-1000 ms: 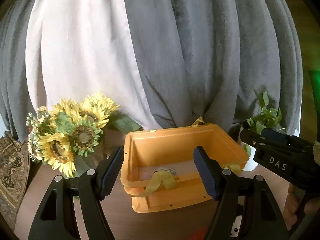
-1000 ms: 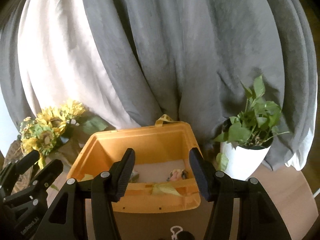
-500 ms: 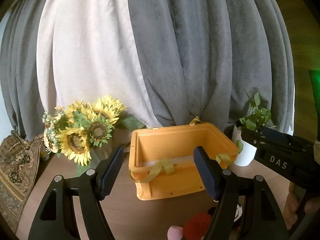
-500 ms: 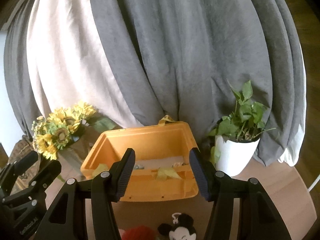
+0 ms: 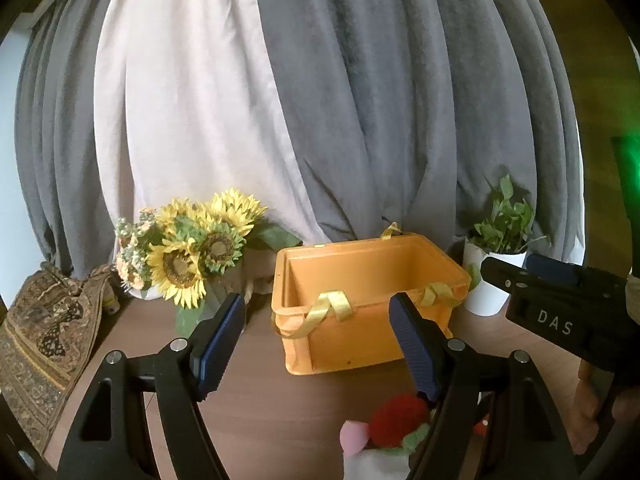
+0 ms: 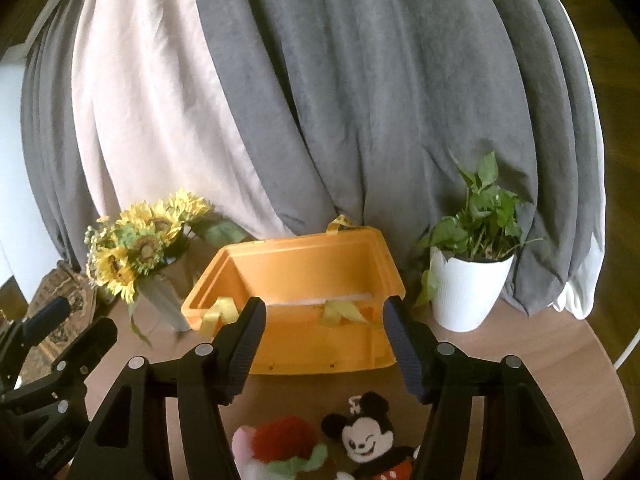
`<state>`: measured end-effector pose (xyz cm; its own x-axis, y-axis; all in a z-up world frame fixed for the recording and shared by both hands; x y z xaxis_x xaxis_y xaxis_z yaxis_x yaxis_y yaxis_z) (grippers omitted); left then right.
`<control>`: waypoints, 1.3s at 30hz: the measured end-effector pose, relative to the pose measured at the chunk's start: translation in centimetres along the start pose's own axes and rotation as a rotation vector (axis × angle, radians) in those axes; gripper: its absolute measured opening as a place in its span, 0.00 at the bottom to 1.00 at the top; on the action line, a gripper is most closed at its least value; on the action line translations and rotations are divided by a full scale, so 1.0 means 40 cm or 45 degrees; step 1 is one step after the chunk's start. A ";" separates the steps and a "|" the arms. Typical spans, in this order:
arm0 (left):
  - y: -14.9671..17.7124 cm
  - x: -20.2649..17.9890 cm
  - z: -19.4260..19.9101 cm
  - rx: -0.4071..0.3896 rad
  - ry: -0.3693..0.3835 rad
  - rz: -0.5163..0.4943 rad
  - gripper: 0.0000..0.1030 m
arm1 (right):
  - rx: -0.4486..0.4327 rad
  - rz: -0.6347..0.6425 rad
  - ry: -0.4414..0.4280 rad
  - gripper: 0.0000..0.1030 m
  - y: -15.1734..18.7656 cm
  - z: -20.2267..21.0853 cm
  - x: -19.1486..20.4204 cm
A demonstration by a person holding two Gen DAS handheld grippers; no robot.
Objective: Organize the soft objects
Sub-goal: 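Withdraw both open grippers from the crate toward the Mickey plush and white tissue, then move the left gripper to the white tissue while the right gripper approaches the Mickey plush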
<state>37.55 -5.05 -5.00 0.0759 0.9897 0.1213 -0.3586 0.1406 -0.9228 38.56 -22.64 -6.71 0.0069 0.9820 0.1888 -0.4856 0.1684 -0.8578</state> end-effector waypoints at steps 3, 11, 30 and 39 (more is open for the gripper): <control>0.015 -0.008 0.020 0.006 -0.011 -0.007 0.72 | 0.008 0.001 -0.008 0.60 0.014 0.016 -0.005; 0.069 -0.035 0.052 0.050 -0.026 -0.006 0.72 | 0.035 0.043 -0.001 0.61 0.053 0.054 -0.024; 0.251 -0.115 0.045 0.276 -0.043 -0.018 0.72 | 0.215 0.046 -0.045 0.61 0.207 0.062 -0.086; 0.329 -0.132 0.025 0.374 -0.052 -0.013 0.72 | 0.309 0.057 -0.056 0.60 0.282 0.041 -0.104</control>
Point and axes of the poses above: each gripper's, at about its wrist camera, not at the fingertips, and z roughly against the way its jaws point, x to its left, y to its underside, the point moved 10 cm from there along -z, roughly the way its jaws point, and after that the axes turned 8 degrees about -y, right-handed, at the moved point
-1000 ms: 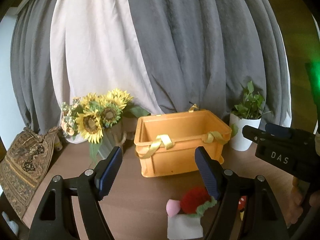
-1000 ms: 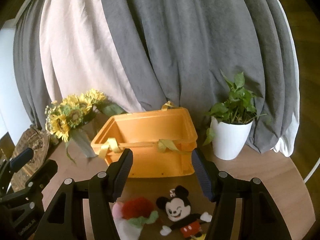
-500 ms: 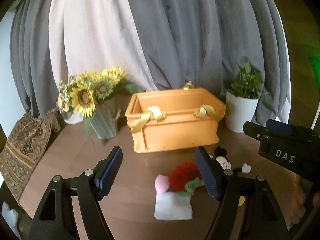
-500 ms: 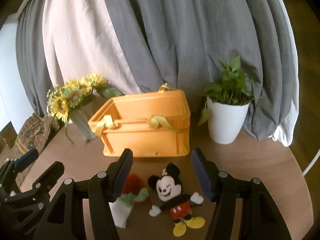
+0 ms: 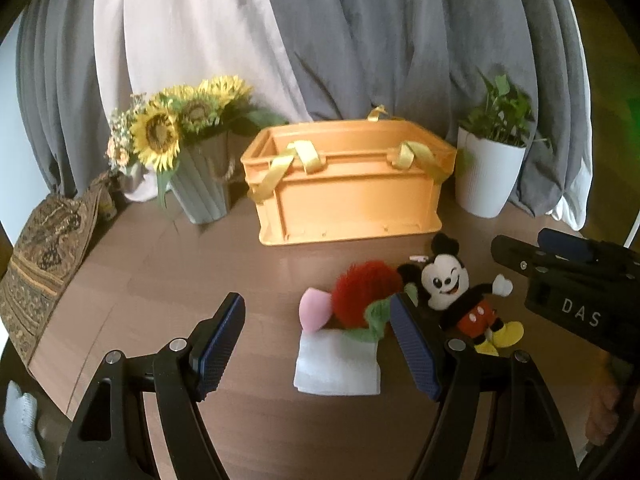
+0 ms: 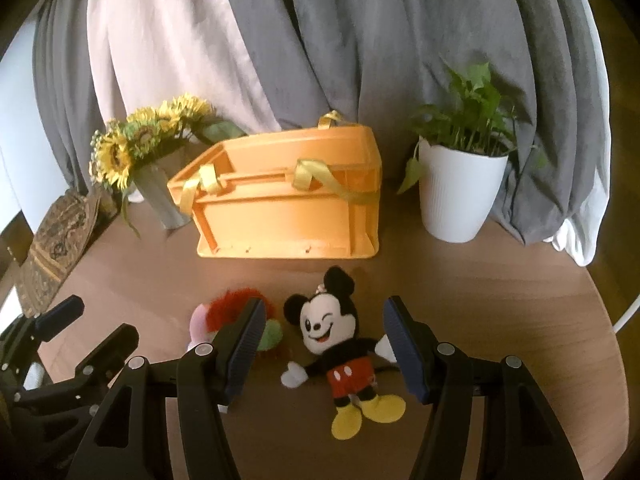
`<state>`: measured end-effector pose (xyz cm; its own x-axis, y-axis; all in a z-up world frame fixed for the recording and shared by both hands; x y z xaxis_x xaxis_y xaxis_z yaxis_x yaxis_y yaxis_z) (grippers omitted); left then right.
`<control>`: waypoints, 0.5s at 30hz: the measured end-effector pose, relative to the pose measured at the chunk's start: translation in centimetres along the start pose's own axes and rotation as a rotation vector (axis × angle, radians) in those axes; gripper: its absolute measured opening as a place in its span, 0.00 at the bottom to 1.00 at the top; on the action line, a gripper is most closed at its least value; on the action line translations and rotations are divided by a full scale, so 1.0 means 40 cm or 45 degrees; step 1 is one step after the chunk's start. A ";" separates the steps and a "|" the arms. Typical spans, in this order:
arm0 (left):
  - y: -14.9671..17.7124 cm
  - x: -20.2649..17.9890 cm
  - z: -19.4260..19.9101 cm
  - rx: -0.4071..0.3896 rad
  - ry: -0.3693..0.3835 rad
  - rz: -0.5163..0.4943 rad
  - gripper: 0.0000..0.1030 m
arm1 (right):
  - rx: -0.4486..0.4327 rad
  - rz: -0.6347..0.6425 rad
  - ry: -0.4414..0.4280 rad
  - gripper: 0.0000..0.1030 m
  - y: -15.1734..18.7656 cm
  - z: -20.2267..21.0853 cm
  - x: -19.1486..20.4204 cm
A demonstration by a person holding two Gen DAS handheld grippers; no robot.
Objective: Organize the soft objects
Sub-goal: 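Move the left gripper to the white tissue while the right gripper approaches the Mickey plush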
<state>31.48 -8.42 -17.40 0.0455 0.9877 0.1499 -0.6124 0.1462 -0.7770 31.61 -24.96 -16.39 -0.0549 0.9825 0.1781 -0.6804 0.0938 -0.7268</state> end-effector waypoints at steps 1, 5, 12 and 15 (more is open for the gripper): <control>0.007 -0.002 -0.005 0.010 -0.002 -0.001 0.72 | 0.007 0.003 0.001 0.60 0.007 -0.003 -0.001; 0.032 -0.012 -0.020 0.048 0.006 -0.009 0.72 | 0.048 -0.003 -0.006 0.60 0.036 -0.020 -0.005; 0.075 -0.028 -0.057 0.115 0.015 -0.022 0.72 | 0.115 -0.025 -0.006 0.60 0.086 -0.056 -0.024; 0.094 -0.036 -0.073 0.145 0.023 -0.024 0.72 | 0.146 -0.034 -0.006 0.60 0.108 -0.072 -0.034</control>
Point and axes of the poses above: each gripper's, at about its wrist camera, not at the fingertips, and z roughly against the way its jaws point, x to its left, y to its underside, the point moved 10 cm from there along -z, roughly the way its jaws point, and after that the axes turned 8 degrees about -y, right-handed, at the moved point
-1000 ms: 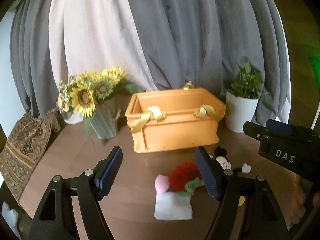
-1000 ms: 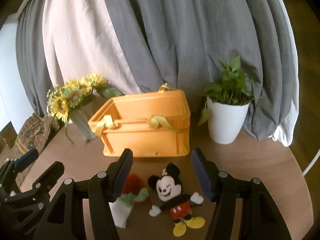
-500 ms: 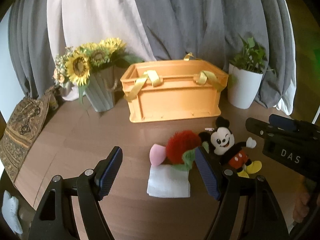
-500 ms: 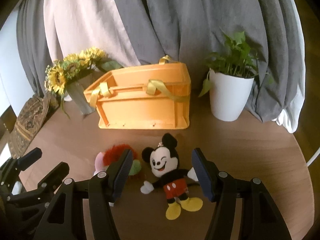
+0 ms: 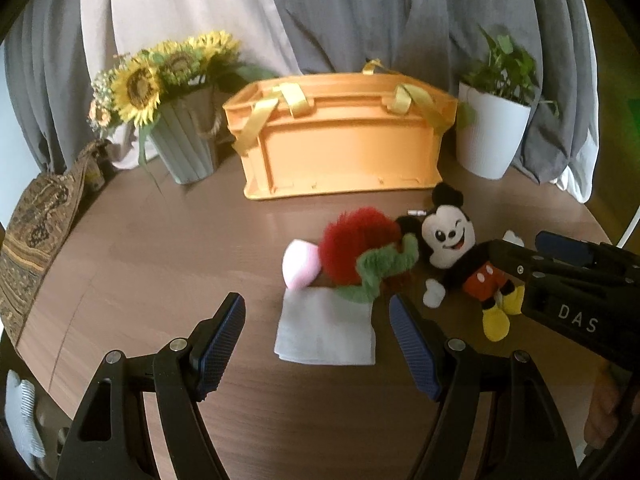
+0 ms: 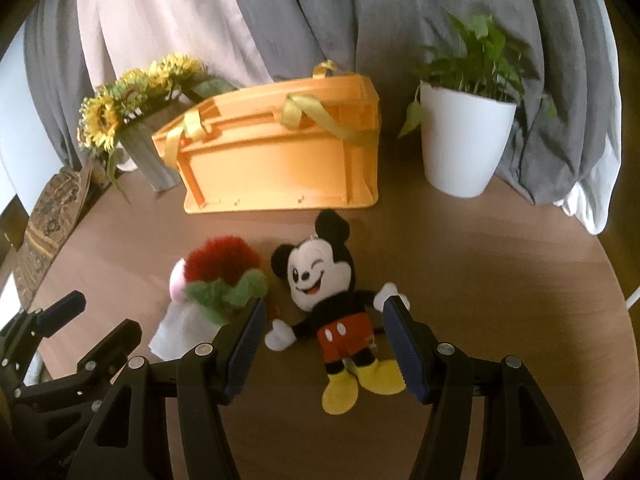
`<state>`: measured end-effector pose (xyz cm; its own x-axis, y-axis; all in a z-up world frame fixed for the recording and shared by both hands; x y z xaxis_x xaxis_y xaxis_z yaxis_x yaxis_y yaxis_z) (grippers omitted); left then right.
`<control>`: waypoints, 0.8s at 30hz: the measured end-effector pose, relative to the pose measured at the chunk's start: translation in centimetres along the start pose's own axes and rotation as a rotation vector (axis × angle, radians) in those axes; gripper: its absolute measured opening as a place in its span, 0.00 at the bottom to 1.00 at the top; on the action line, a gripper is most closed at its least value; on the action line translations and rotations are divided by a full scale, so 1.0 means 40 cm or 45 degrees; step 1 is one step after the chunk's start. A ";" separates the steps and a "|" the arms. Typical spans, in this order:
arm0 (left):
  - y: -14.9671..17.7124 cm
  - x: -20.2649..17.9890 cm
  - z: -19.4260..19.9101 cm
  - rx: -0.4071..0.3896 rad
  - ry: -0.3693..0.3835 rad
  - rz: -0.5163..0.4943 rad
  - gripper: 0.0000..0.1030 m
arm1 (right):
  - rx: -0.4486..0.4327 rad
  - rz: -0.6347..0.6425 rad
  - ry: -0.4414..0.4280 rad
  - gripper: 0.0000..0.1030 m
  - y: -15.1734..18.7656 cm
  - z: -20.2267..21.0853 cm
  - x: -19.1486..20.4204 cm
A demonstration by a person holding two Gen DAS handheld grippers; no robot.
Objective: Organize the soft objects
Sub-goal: 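Move the left gripper to the white tissue while the right gripper approaches the Mickey plush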
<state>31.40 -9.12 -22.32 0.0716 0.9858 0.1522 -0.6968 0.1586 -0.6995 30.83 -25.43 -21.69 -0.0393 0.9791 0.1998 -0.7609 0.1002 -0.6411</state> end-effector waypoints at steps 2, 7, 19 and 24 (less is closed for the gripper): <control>0.011 -0.006 -0.012 0.017 0.004 -0.004 0.72 | 0.024 -0.005 0.001 0.60 0.014 -0.014 -0.007; 0.027 -0.018 -0.040 0.054 0.009 -0.005 0.72 | 0.063 -0.010 0.018 0.60 0.036 -0.041 -0.022; 0.054 -0.028 -0.116 0.149 -0.003 -0.005 0.71 | 0.144 -0.015 0.014 0.60 0.064 -0.118 -0.048; 0.065 -0.032 -0.149 0.180 -0.004 -0.006 0.70 | 0.169 -0.009 0.017 0.60 0.070 -0.150 -0.052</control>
Point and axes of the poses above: each gripper's, at about its wrist camera, not at the fingertips, and z roughly against the way its jaws point, x to its left, y to its underside, the point moved 10 cm from there along -z, roughly the way its jaws point, and after that the axes turned 8 degrees about -y, right-handed, at the moved point
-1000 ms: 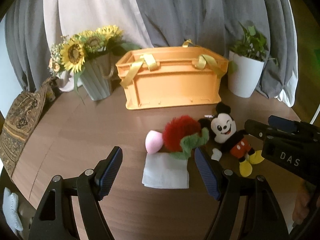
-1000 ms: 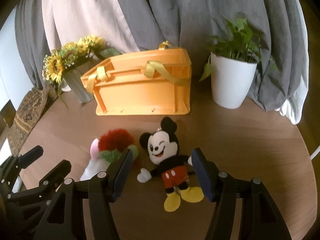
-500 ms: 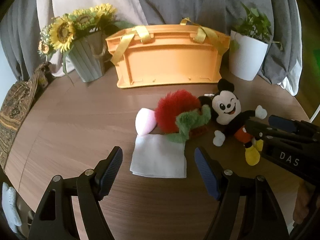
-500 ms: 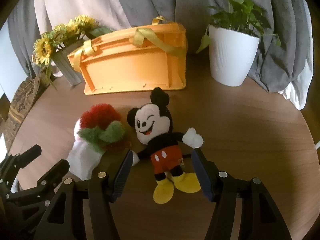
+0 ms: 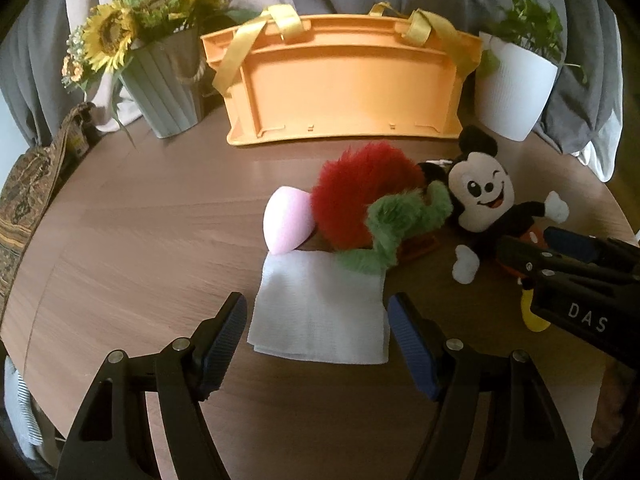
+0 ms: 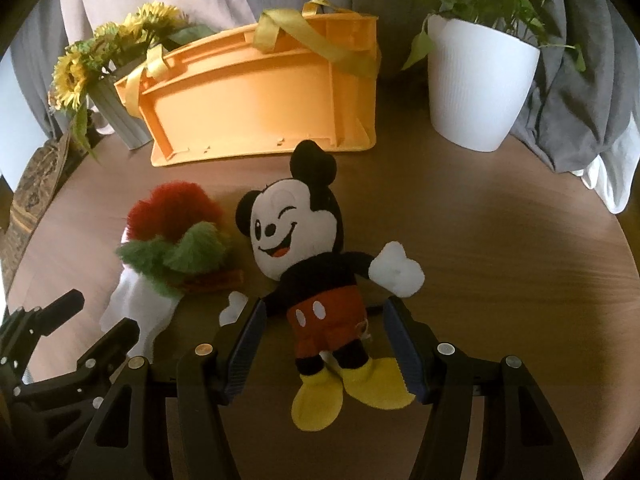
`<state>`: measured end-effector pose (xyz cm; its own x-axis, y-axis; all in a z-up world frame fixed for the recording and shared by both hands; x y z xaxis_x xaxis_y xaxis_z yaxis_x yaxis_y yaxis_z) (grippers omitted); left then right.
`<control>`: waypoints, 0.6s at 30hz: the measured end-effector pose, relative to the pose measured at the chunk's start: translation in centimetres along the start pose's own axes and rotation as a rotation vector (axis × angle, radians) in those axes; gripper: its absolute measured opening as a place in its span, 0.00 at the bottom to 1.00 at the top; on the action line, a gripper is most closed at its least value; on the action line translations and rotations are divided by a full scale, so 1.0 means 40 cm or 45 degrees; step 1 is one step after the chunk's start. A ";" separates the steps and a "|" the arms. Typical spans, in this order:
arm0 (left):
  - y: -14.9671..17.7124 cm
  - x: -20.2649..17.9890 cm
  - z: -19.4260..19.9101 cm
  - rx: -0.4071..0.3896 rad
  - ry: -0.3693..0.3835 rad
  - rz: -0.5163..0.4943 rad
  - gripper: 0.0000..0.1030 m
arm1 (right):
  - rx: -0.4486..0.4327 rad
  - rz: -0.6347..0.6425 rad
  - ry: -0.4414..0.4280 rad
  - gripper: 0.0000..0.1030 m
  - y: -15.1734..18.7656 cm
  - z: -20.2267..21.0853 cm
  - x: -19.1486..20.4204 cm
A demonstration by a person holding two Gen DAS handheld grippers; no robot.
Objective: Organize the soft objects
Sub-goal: 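Move the left gripper to the white tissue while the right gripper approaches the Mickey plush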
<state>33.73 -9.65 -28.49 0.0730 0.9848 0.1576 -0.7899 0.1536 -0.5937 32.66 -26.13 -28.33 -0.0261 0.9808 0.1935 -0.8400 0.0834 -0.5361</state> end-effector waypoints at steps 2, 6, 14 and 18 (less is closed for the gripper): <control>0.003 -0.002 -0.010 0.009 0.003 0.000 0.68 | 0.010 0.003 -0.002 0.60 0.002 -0.012 -0.001; 0.011 -0.004 -0.029 0.033 0.013 0.012 0.65 | 0.019 -0.003 0.002 0.60 0.004 -0.027 -0.005; 0.029 -0.011 -0.044 0.055 0.047 0.012 0.52 | 0.032 -0.009 -0.014 0.60 0.008 -0.044 -0.003; 0.030 -0.015 -0.043 0.039 0.055 0.010 0.39 | 0.031 0.004 -0.009 0.52 0.013 -0.041 0.000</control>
<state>33.79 -9.90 -30.65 0.0928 0.9886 0.1183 -0.8086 0.1441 -0.5704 33.11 -25.81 -29.96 -0.0325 0.9797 0.1976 -0.8529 0.0759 -0.5165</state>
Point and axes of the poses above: each gripper's, at about its wrist camera, not at the fingertips, and z roughly against the way its jaws point, x to its left, y to its underside, the point moved 10 cm from there along -z, roughly the way its jaws point, and after that the axes turned 8 degrees about -y, right-handed, at the moved point
